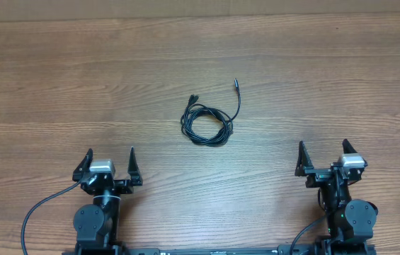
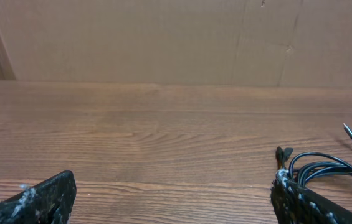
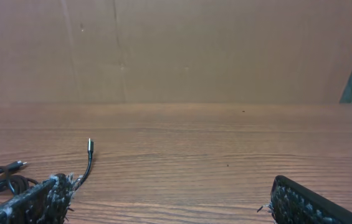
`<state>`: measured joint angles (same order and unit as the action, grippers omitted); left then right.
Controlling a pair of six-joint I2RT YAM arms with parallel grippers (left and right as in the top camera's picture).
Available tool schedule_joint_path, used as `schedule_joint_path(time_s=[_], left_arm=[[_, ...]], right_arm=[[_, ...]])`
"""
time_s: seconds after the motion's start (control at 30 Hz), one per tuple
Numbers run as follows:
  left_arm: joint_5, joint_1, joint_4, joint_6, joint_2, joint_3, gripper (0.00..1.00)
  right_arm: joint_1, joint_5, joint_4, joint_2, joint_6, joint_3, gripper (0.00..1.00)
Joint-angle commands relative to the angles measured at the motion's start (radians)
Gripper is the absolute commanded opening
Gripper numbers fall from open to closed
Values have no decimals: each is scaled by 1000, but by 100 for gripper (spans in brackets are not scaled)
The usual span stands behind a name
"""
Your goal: Untangle cables
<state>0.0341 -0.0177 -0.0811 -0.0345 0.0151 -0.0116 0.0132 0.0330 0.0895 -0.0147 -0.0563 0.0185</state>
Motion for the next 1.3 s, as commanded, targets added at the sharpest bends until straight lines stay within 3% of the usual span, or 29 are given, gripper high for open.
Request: schedule_joint_path(time_s=[0.0, 0.97, 1.27], left_arm=[[-9, 6, 5, 2, -11, 7, 100], [-9, 6, 5, 2, -11, 7, 100], [-3, 7, 6, 64, -11, 7, 100]], right_arm=[[4, -13, -6, 12, 3, -10, 100], [4, -13, -6, 12, 3, -10, 100], [4, 17, -9, 12, 3, -10, 100]])
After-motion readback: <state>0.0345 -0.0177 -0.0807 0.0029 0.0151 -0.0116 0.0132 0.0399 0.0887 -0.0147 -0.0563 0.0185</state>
